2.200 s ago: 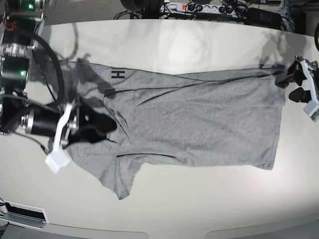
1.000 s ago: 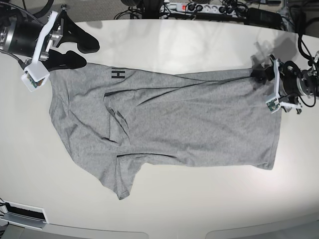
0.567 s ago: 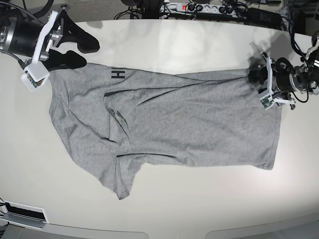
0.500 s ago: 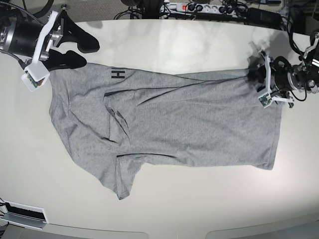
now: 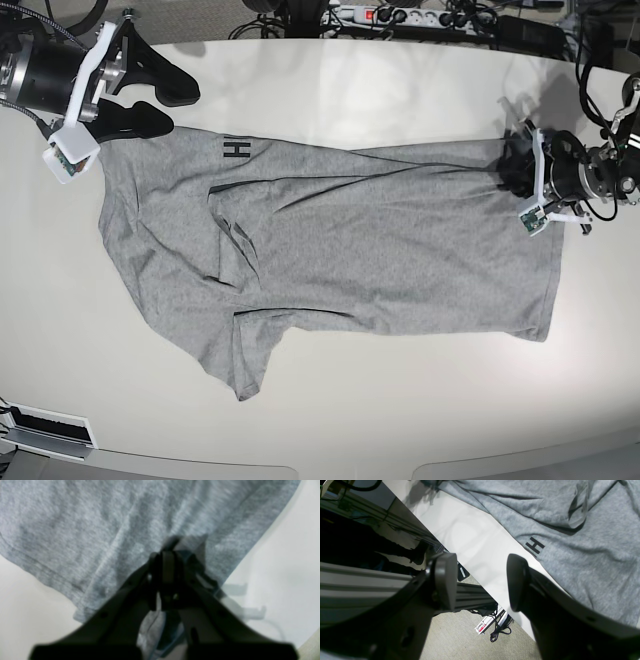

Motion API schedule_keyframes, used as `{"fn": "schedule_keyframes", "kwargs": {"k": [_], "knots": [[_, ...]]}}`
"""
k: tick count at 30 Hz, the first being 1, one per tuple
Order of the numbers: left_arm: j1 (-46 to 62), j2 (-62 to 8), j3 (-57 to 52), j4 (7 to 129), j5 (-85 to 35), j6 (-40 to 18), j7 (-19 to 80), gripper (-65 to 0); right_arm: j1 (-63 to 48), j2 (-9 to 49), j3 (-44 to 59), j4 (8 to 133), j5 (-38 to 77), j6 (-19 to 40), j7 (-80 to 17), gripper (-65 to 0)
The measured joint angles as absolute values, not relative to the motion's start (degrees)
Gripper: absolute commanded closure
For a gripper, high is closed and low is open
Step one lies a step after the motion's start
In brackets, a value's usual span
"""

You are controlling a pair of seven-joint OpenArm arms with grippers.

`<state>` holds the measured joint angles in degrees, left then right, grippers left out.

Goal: Layout the t-shirt on the table in an organized manner, then fold the t-shirt properly
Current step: 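Move the left gripper to the shirt's opposite side edge and grasp it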

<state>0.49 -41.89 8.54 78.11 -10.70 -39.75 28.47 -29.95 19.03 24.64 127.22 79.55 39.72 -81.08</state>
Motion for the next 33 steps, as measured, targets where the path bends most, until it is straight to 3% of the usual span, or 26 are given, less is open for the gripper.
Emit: {"fn": "schedule_keyframes", "kwargs": {"k": [17,22,24,27,29,33], "knots": [[-3.7,-43.03,8.56,84.33,-11.09,-39.05,29.65,0.0,-29.82,19.05,24.64,127.22,79.53,39.72,-81.1,-32.5],[-5.93,-43.0,8.56,84.33,-11.14,-36.49,29.76,-1.0,-29.8,19.05,24.64,127.24,79.53,39.72,-81.08,-32.5],[-7.05,-42.98,8.56,84.33,-10.52,-34.81,29.61,-8.6,-29.8,19.05,24.64,127.22,79.55,39.72,-81.08,-32.5],[-8.95,-42.98,8.56,84.33,-9.1,-30.2,29.56,-27.2,-29.82,19.05,24.64,127.22,79.53,39.72,-81.08,-32.5],[-9.72,-43.03,8.56,84.33,-9.19,-26.83,29.45,-36.1,-29.82,19.05,24.64,127.22,79.53,39.72,-81.08,-32.5],[-9.39,-42.94,8.56,84.36,-10.31,-19.77,32.86,-36.8,-29.8,19.05,24.64,127.24,79.53,39.72,-81.08,-32.5]]}}
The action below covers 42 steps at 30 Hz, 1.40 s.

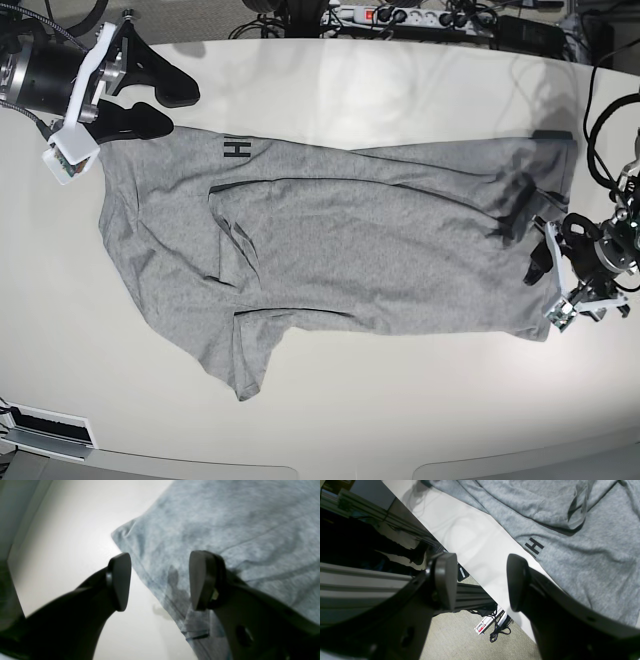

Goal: Layout the t-shirt on the table in an organized manner, then fold the t-shirt properly
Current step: 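Move the left gripper to the shirt's opposite side edge and grasp it, then grasp the shirt side edges with both grippers and pull them taut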

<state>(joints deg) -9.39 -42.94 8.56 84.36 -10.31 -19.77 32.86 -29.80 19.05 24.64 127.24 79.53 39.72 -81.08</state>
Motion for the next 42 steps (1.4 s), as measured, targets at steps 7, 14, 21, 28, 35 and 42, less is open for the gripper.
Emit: {"fn": "schedule_keyframes", "kwargs": {"k": [7,14,21,28,35,42], "knots": [[-9.08,-42.98,8.56,84.33,-16.86,-23.86,46.19,-9.7,-25.19,19.05,24.64,127.24,74.39,39.72,-81.08,-32.5],[-7.29,-42.94,8.56,84.36,-24.36,-39.92,47.83,-13.6,-23.05,19.2,24.64,127.24,65.73,39.72,-81.08,-32.5],[-6.52,-42.63,8.56,80.53,-18.02,-30.89,46.33,-29.9,-23.18,19.2,24.64,127.24,65.08,39.72,-81.08,-32.5],[-6.5,-42.68,8.51,73.28,-17.98,-30.44,40.42,-29.9,-23.16,19.2,24.64,127.22,65.06,39.72,-81.08,-32.5],[-6.35,-41.71,8.51,69.28,-17.72,-28.95,37.04,-23.6,-23.16,19.18,24.64,127.22,65.04,39.72,-81.06,-32.5],[-8.34,-41.76,8.51,69.32,-17.8,-25.85,37.12,0.0,-23.16,19.18,24.64,127.24,64.95,39.72,-81.08,-32.5]]}}
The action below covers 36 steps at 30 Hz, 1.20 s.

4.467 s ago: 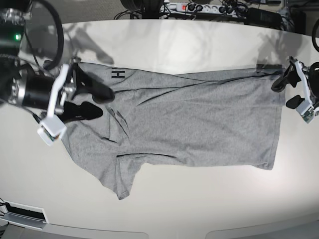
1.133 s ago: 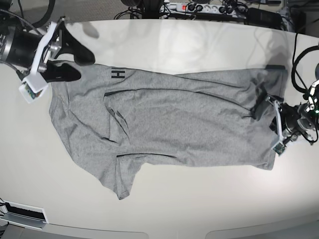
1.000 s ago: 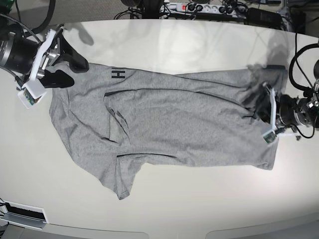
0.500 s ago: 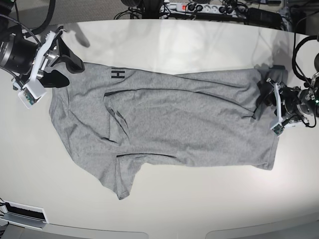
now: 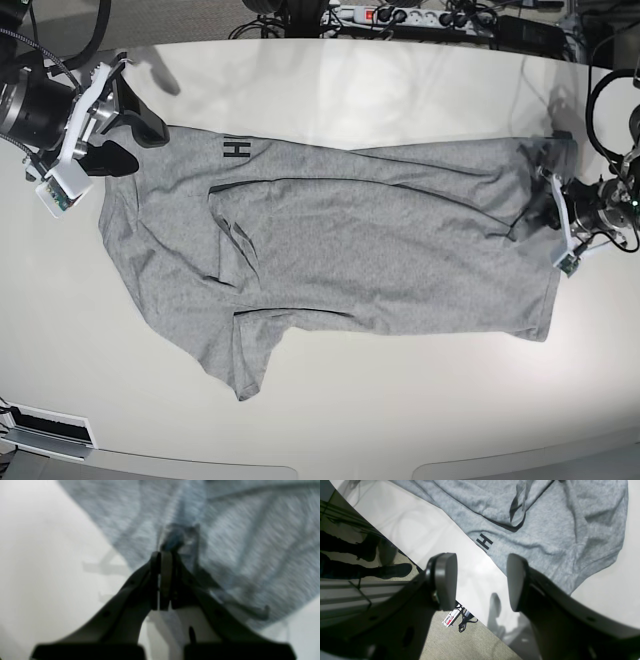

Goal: Layout the t-shirt on the table in an organized manner, then fold the t-shirt properly
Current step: 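Grasp the shirt side edges with both grippers and pull them taut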

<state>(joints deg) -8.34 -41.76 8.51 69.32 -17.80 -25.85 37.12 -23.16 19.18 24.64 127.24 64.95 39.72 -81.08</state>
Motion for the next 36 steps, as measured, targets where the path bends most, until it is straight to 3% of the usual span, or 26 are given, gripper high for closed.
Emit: {"fn": "schedule_keyframes", "kwargs": {"k": [13,15,19,20,21,22,23,24,26,31,36], "knots": [[-15.25,-41.78,8.51,69.38,-15.05,-25.15,35.97,0.0,-23.16,19.2,24.64,127.22,64.93,39.72,-81.08,-32.5],[-15.27,-41.78,8.51,69.38,-12.4,-25.02,33.89,-5.4,-23.16,19.2,24.64,127.22,64.93,39.72,-81.08,-32.5],[-15.27,-41.8,8.51,69.38,-11.31,-21.54,33.65,-24.0,-23.16,19.2,24.64,127.24,64.93,39.72,-78.13,-32.5],[-15.29,-41.82,8.51,69.38,-11.31,-21.34,34.41,-25.9,-23.14,19.18,24.64,127.22,64.9,39.72,-76.97,-32.5],[-15.42,-41.78,8.51,69.38,-11.35,-21.32,35.66,-24.3,-23.11,19.2,24.64,127.22,64.86,39.72,-76.03,-32.5],[-15.42,-41.76,8.51,69.38,-12.1,-21.26,36.82,-17.6,-22.79,19.16,24.64,127.22,64.14,39.72,-75.46,-32.4],[-15.53,-41.78,8.51,69.43,-13.8,-21.21,37.85,-7.1,-22.24,19.18,24.64,127.24,62.81,39.72,-75.09,-29.2],[-15.59,-41.82,8.51,69.69,-15.81,-21.19,39.51,0.0,-21.54,19.18,24.64,127.22,61.3,39.72,-74.89,-21.5],[-15.62,-41.98,8.51,70.65,-20.69,-21.19,42.83,0.0,-20.43,19.18,24.62,127.24,58.85,39.7,-73.45,0.0],[-15.62,-41.91,8.51,72.75,-29.47,-27.75,48.56,0.0,-20.18,19.2,20.21,126.72,51.31,39.72,-67.77,0.0],[-12.67,-42.09,8.47,77.73,-33.63,-35.18,51.37,0.0,-20.21,19.18,11.18,120.44,36.23,39.77,-58.74,0.0]]}}
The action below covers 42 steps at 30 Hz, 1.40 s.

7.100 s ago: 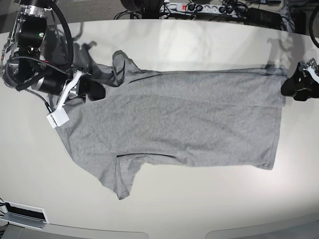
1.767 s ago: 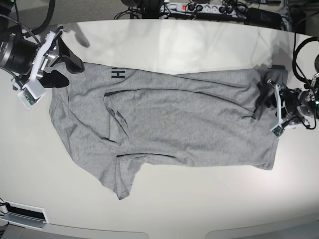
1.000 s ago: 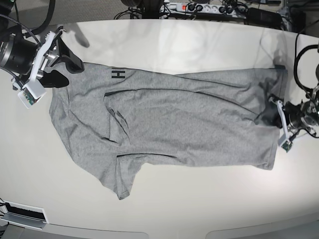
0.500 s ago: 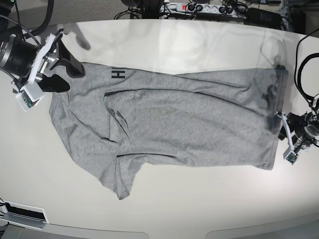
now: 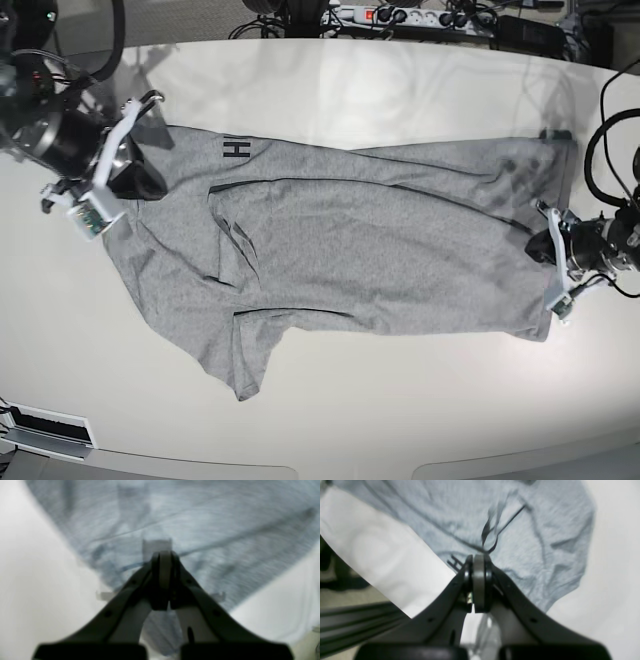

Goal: Layout the t-shirt on the table in an organized manner, then fold the t-shirt properly
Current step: 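Grasp the shirt side edges with both grippers and pull them taut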

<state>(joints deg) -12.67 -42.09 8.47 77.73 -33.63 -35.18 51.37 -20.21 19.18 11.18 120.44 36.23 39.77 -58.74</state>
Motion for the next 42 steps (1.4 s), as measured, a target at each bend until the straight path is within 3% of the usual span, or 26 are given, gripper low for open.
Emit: {"fn": "schedule_keyframes", "kwargs": {"k": [3,10,19,22,31,42], "knots": [[-7.92,-42.74,8.49,83.09,-33.45,-36.93,51.51,0.0,-19.68,19.16,8.25,116.84,28.16,39.94,-56.84,0.0],[2.46,-45.87,8.43,90.02,-29.04,-37.76,48.14,0.0,-16.58,19.18,8.23,107.09,27.57,39.9,-55.53,0.0],[7.01,-45.54,8.56,89.67,-18.79,-22.06,39.38,0.0,-11.73,19.18,8.19,97.27,27.55,39.88,-55.4,0.0],[6.96,-44.14,8.43,87.42,-16.56,-20.93,38.68,0.0,-11.75,19.2,8.19,96.62,27.42,39.86,-54.61,0.0],[4.91,-39.38,7.79,74.11,-16.86,-20.08,30.92,0.0,-11.33,19.05,8.19,89.71,24.84,39.9,-50.26,0.0],[4.27,-39.62,7.81,73.34,-14.96,-24.25,30.57,0.0,-11.03,19.07,8.19,84.62,16.86,38.39,-46.28,0.0]]}}
